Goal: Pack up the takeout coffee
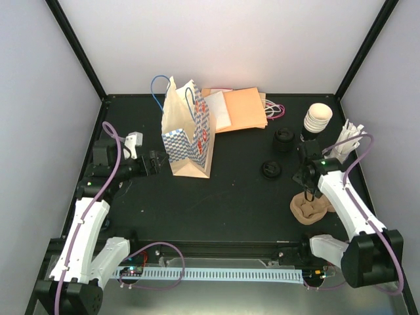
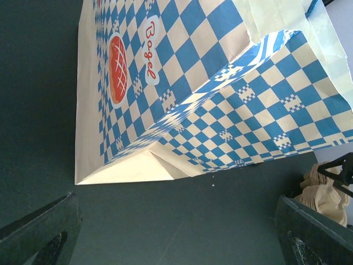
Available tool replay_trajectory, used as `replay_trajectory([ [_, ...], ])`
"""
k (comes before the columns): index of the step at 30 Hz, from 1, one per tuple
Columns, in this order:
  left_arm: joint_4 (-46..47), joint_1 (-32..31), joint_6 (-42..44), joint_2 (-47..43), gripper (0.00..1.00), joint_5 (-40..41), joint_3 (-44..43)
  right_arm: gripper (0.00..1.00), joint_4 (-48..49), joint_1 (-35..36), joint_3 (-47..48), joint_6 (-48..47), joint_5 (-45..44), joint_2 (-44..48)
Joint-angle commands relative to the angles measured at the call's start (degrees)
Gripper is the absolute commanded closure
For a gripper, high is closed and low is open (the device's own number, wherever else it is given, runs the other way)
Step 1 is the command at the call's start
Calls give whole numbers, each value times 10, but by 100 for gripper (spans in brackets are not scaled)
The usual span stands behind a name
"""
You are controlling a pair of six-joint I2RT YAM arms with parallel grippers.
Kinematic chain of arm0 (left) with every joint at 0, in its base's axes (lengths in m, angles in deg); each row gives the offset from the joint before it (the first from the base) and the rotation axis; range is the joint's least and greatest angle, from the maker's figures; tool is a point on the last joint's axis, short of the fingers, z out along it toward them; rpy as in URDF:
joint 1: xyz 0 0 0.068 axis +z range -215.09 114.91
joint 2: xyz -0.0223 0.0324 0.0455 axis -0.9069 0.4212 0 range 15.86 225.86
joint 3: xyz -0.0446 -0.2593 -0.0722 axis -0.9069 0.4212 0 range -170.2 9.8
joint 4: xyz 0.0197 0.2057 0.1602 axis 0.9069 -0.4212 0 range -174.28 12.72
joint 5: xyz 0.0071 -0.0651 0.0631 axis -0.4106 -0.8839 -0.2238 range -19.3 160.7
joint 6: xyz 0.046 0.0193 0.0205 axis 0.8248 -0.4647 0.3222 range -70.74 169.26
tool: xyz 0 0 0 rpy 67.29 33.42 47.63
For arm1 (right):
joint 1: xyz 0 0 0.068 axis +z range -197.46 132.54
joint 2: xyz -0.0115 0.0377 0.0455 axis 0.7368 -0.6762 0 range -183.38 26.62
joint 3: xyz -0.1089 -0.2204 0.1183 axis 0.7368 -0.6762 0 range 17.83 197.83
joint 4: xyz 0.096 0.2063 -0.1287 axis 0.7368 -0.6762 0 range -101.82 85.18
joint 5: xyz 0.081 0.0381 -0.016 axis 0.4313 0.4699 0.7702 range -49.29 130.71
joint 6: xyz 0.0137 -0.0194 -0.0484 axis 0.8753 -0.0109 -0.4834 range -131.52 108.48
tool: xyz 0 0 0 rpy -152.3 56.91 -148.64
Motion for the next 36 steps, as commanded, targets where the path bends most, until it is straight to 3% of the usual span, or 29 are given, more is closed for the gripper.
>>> replay_trajectory([
  [1,12,-3,29,1,2,3,-22,34,4,-6,15,32,3,-37],
  [7,10,-3,40,0,1,5,-26,38,-25,-5,20,55,4,-63],
  [15,18,-3,53,-1,1,14,-30,31,-73,-6,38,72,-36,-25],
  [22,12,-3,61,4,1,25,-42,33,-35,-4,-19,98,42,15],
  [28,9,-3,64,3,1,26,-43,33,-10,-5,-41,92,67,-10],
  [34,8,-3,64,4,1,27,-45,40,25,-4,-63,73,110,-26],
  [36,8,-3,64,6,1,28,-46,47,27,-3,-67,68,116,-29],
])
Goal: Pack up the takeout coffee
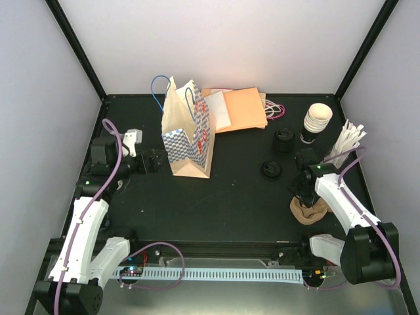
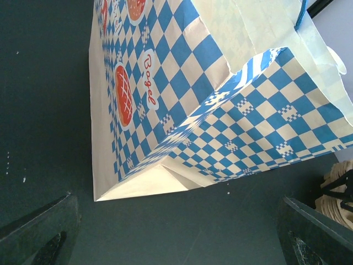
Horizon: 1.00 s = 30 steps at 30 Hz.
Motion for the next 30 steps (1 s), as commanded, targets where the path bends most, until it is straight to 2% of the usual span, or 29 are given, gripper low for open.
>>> replay_trajectory([
  [1,8,-3,10,3,1,5,-27,48,26,0,-10,-9,32,-5],
  [4,8,-3,11,6,1,6,-30,49,27,5,-14,-14,40,0],
  [6,8,-3,11,8,1,6,-32,54,29,9,-15,-21,47,2],
  [11,7,-3,12,9,1,7,-35,55,41,44,-6,-64,81,-5],
  [18,7,-3,14,13,1,10,-36,55,61,134,13,-134,135,-20],
  [26,6,-3,14,18,1,11,-39,54,50,261,29,-156,136,-50],
  [30,4,-3,15,17,1,12,-40,50,21,285,31,-159,116,-49],
])
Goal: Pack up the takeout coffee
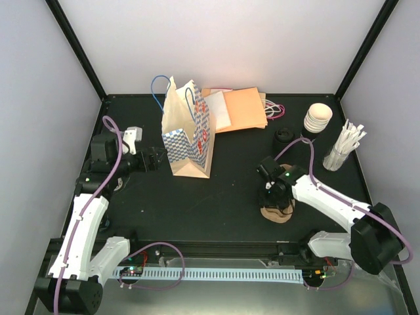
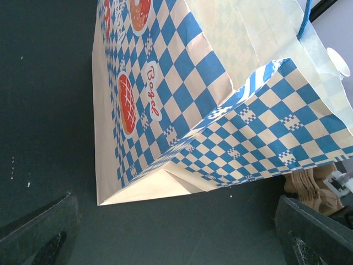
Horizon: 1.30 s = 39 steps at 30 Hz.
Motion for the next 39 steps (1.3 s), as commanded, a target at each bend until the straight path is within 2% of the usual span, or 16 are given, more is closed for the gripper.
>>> replay_trajectory([
  [1,4,-3,11,0,1,6,-24,48,-31,19,15,-13,-20,5],
  [5,5,-3,10,-1,1,6,-21,36,-60,19,38,-3,-89,27],
  [7,5,-3,10,-1,1,5,-20,27,-71,18,57,0,-116,28],
  [10,3,-3,10,-2,1,6,-22,23,-82,17,76,2,-154,15],
  [14,-2,-3,13,-6,1,7,-22,17,-78,8,78,4,-144,4],
  [17,-2,-3,14,-11,1,11,-19,7,-71,7,70,11,-133,5],
  [20,-1,-3,12,-12,1,10,-17,7,-83,-3,60,22,-150,8],
  [25,0,-3,12,-10,1,7,-18,7,-77,-70,21,23,-122,32],
  [28,0,-3,11,-11,1,7,-19,6,-83,-95,18,23,-136,47],
  [39,0,-3,10,-12,1,7,-19,8,-57,-101,40,-33,-78,51],
])
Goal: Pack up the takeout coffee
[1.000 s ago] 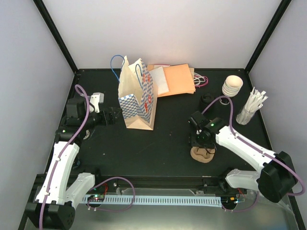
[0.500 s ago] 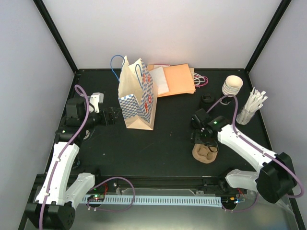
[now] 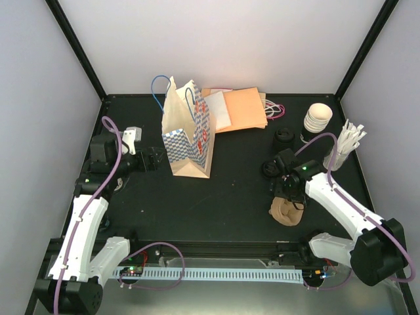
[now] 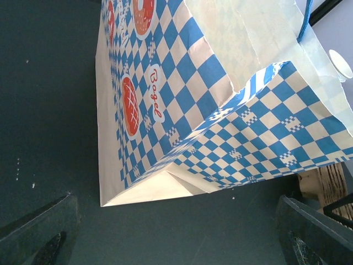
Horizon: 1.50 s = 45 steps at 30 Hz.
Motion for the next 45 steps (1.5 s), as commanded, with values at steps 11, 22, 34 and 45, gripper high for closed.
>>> replay_trajectory([
  [11,5,-3,3,-3,1,-4,-22,4,55,22,26,-90,136,27],
  [22,9,-3,-4,0,1,-9,-25,17,77,113,49,-86,174,38],
  [34,1,-3,-6,-4,1,-10,-32,99,169,173,19,-55,214,-10],
  [45,4,-3,-11,0,1,-14,-34,99,70,172,15,-13,47,-69],
])
